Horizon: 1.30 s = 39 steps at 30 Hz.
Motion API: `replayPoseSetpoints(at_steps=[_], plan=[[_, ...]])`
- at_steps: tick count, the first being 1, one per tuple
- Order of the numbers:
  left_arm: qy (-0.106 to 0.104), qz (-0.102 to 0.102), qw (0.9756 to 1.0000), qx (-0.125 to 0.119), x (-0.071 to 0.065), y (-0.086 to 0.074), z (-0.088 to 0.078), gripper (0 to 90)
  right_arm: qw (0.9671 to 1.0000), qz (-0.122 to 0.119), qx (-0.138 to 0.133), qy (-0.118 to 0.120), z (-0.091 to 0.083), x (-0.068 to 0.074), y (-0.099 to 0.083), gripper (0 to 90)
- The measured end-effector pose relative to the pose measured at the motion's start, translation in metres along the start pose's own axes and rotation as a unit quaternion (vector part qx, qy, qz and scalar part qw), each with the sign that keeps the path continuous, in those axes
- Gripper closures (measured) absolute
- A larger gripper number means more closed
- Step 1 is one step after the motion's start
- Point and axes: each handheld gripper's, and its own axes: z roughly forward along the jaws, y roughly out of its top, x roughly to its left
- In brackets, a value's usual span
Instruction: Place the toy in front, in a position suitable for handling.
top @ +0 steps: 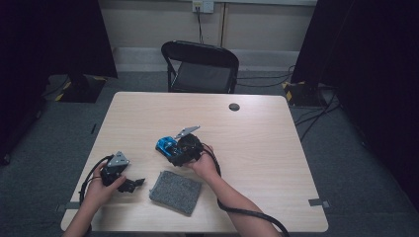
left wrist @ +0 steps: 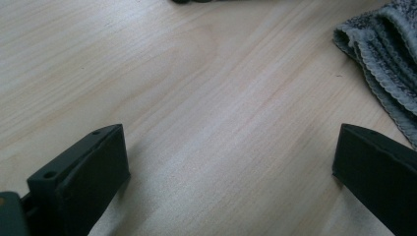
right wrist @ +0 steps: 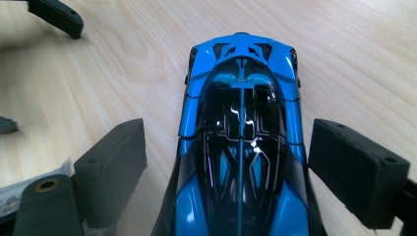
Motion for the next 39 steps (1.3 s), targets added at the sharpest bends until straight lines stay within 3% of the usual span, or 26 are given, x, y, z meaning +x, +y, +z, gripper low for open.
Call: replayPoseSetpoints(at_steps=[8, 17, 26, 35, 39], plan=[[0.001, 0.001, 1.0000, 0.001, 0.000, 0.000, 0.000, 0.0, 0.9998, 0.010, 0.012, -0.014, 0.013, -0.001, 0.003, 15.1], [0.001, 0.001, 1.0000, 0.000, 0.000, 0.000, 0.000, 0.0, 0.9994, -0.004, 0.019, -0.027, 0.024, 0.002, 0.005, 20.0], [0.001, 0.000, 1.0000, 0.000, 0.000, 0.000, 0.000, 0.0, 0.9988, 0.002, 0.021, -0.045, 0.025, 0.003, 0.003, 25.7], [0.001, 0.001, 1.0000, 0.000, 0.000, 0.000, 0.000, 0.0, 0.9982, 0.002, 0.037, -0.046, 0.024, 0.004, 0.006, 25.6], [0.001, 0.001, 1.0000, 0.000, 0.000, 0.000, 0.000, 0.0, 0.9986, 0.004, 0.034, -0.041, 0.024, 0.003, 0.005, 21.5]])
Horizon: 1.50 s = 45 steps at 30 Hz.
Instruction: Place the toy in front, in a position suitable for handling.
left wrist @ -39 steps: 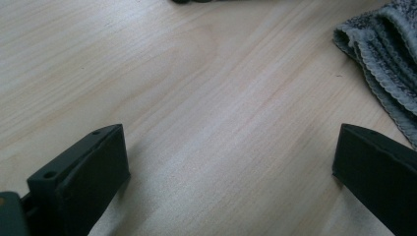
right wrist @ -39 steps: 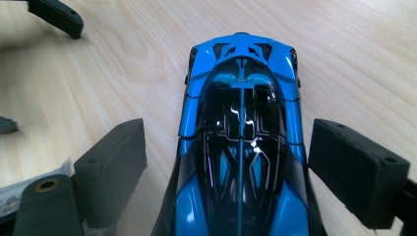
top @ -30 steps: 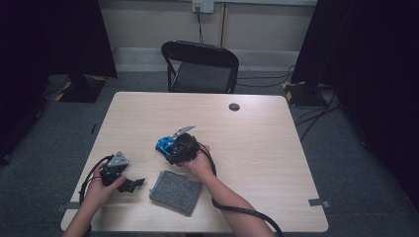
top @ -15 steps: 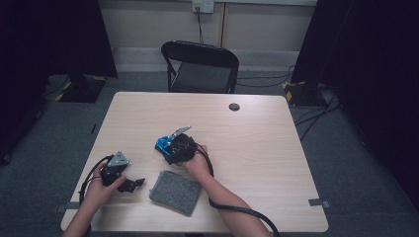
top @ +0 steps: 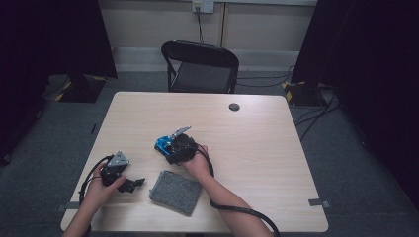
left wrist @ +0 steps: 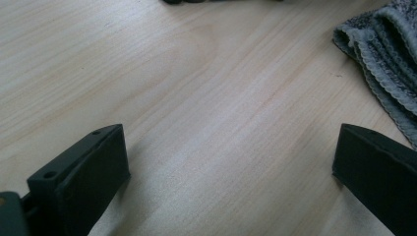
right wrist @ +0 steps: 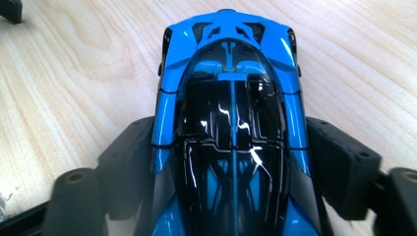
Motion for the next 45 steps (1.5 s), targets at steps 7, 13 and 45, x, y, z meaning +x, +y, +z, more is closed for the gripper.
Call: replayPoseSetpoints(at_steps=[7, 13, 45], plan=[[0.000, -0.001, 1.0000, 0.000, 0.000, 0.000, 0.000, 0.0, 1.0000, -0.002, -0.006, -0.002, 0.001, 0.004, 0.004, 17.2], [0.000, -0.001, 1.0000, 0.000, 0.000, 0.000, 0.000, 0.0, 1.0000, -0.002, 0.001, -0.003, 0.004, 0.005, 0.009, 14.6], [0.000, -0.001, 1.0000, -0.001, 0.000, 0.000, 0.000, 0.0, 0.9998, 0.014, 0.009, -0.012, 0.003, 0.002, 0.003, 17.8]])
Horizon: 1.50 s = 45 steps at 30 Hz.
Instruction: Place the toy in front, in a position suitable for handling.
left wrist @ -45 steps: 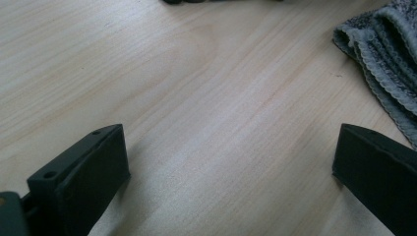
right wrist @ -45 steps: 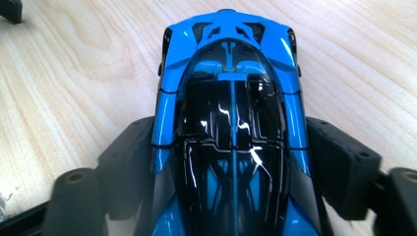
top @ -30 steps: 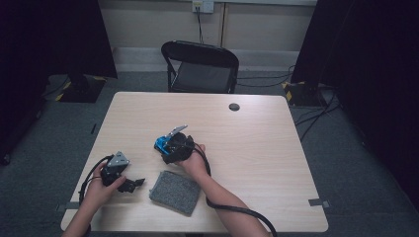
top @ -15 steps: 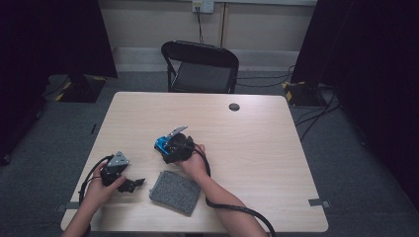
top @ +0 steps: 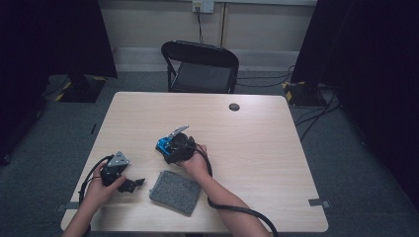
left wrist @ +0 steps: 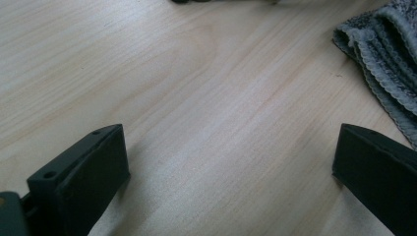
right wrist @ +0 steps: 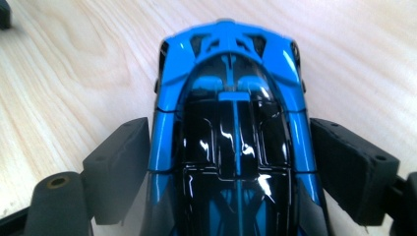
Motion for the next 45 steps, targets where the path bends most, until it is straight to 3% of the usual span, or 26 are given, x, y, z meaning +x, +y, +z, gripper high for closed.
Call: replayPoseSetpoints(at_steps=[7, 12, 17, 19, 22, 34, 45], plan=[[0.000, 0.000, 1.0000, 0.000, 0.000, 0.000, 0.000, 0.0, 0.9995, 0.029, 0.006, 0.009, -0.001, -0.005, 0.003, 14.6], [0.000, 0.000, 1.0000, 0.000, 0.000, 0.000, 0.000, 0.0, 0.9997, 0.022, 0.005, -0.010, -0.005, -0.004, 0.009, 12.4], [0.000, 0.000, 1.0000, 0.000, 0.000, 0.000, 0.000, 0.0, 0.9995, 0.020, 0.023, -0.007, 0.003, -0.004, 0.007, 13.6], [0.000, 0.000, 1.0000, 0.000, 0.000, 0.000, 0.000, 0.0, 0.9995, 0.025, 0.018, -0.002, 0.002, -0.003, 0.008, 18.1], [0.000, 0.000, 1.0000, 0.000, 0.000, 0.000, 0.000, 0.0, 0.9996, 0.012, 0.024, 0.006, 0.001, -0.003, 0.010, 25.7], [-0.001, -0.001, 1.0000, 0.000, 0.000, 0.000, 0.000, 0.0, 0.9993, 0.010, 0.034, 0.014, -0.007, -0.006, 0.009, 26.1], [0.000, -0.001, 1.0000, 0.000, 0.000, 0.000, 0.000, 0.0, 0.9995, 0.013, 0.026, 0.015, -0.022, -0.015, 0.013, 26.2]])
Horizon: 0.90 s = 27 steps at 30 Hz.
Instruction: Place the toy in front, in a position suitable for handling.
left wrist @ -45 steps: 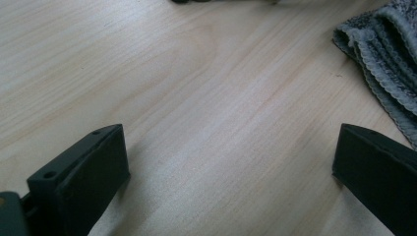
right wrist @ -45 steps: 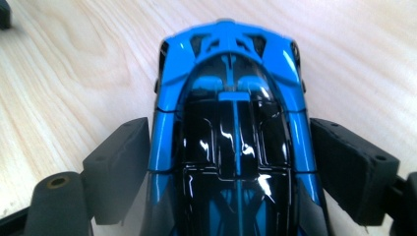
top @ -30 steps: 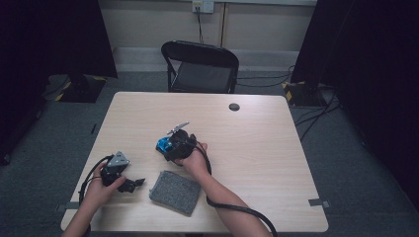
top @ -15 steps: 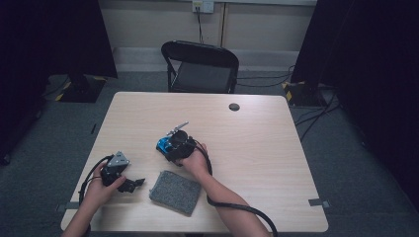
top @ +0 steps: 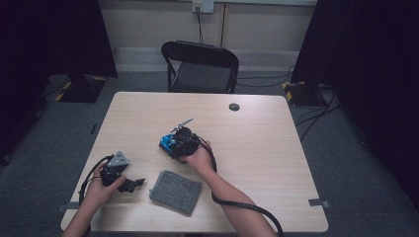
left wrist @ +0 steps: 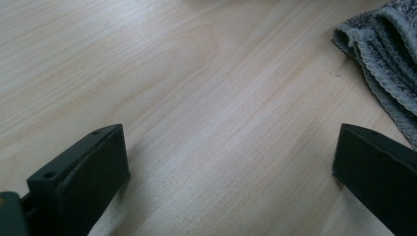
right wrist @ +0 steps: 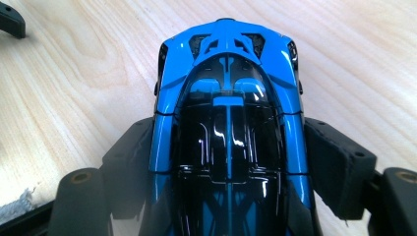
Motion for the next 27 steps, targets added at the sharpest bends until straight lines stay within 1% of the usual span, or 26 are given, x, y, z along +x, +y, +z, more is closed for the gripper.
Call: replayPoseSetpoints(at_steps=[4, 5, 6, 7, 10, 11, 12, 14, 15, 18, 19, 20, 27], plan=[[0.000, 0.000, 1.0000, 0.000, 0.000, 0.000, 0.000, 0.0, 1.0000, 0.004, -0.005, -0.001, -0.007, -0.005, 0.001, 26.2], [0.000, 0.000, 1.0000, 0.000, 0.000, 0.000, 0.000, 0.0, 0.9999, 0.007, -0.008, -0.004, -0.012, -0.009, 0.000, 26.2], [0.000, 0.000, 1.0000, 0.000, 0.000, 0.000, 0.000, 0.0, 0.9999, 0.007, -0.008, -0.004, -0.012, -0.009, 0.000, 26.2], [0.000, 0.000, 1.0000, 0.000, 0.000, 0.000, 0.000, 0.0, 0.9999, 0.008, -0.008, -0.008, -0.017, -0.013, -0.001, 26.2], [0.000, 0.000, 1.0000, 0.000, 0.000, 0.000, 0.000, 0.0, 0.9998, 0.008, -0.007, -0.015, -0.024, -0.021, -0.004, 26.2], [0.000, 0.000, 1.0000, 0.000, 0.000, 0.000, 0.000, 0.0, 0.9998, 0.008, -0.007, -0.015, -0.024, -0.021, -0.004, 26.2], [0.000, 0.000, 1.0000, 0.000, 0.000, 0.000, 0.000, 0.0, 0.9997, 0.010, -0.009, -0.018, -0.028, -0.026, -0.008, 26.1], [0.000, 0.001, 1.0000, 0.000, 0.000, 0.000, 0.000, 0.0, 0.9997, 0.012, -0.009, -0.020, -0.030, -0.029, -0.011, 26.1], [0.000, 0.000, 1.0000, 0.000, 0.000, 0.000, 0.000, 0.0, 0.9996, 0.019, -0.008, -0.021, -0.033, -0.034, -0.016, 26.1], [0.001, 0.001, 1.0000, 0.000, 0.000, 0.000, 0.000, 0.0, 0.9995, 0.021, -0.006, -0.021, -0.036, -0.043, -0.026, 26.1], [0.000, 0.001, 1.0000, 0.000, 0.000, 0.000, 0.000, 0.0, 0.9995, 0.019, -0.007, -0.025, -0.037, -0.045, -0.029, 26.1], [0.000, 0.001, 1.0000, 0.000, 0.000, 0.000, 0.000, 0.0, 0.9996, 0.016, -0.005, -0.023, -0.037, -0.048, -0.032, 26.1], [0.000, 0.001, 1.0000, 0.000, 0.000, 0.000, 0.000, 0.0, 0.9993, 0.021, -0.001, -0.031, -0.042, -0.061, -0.050, 26.1]])
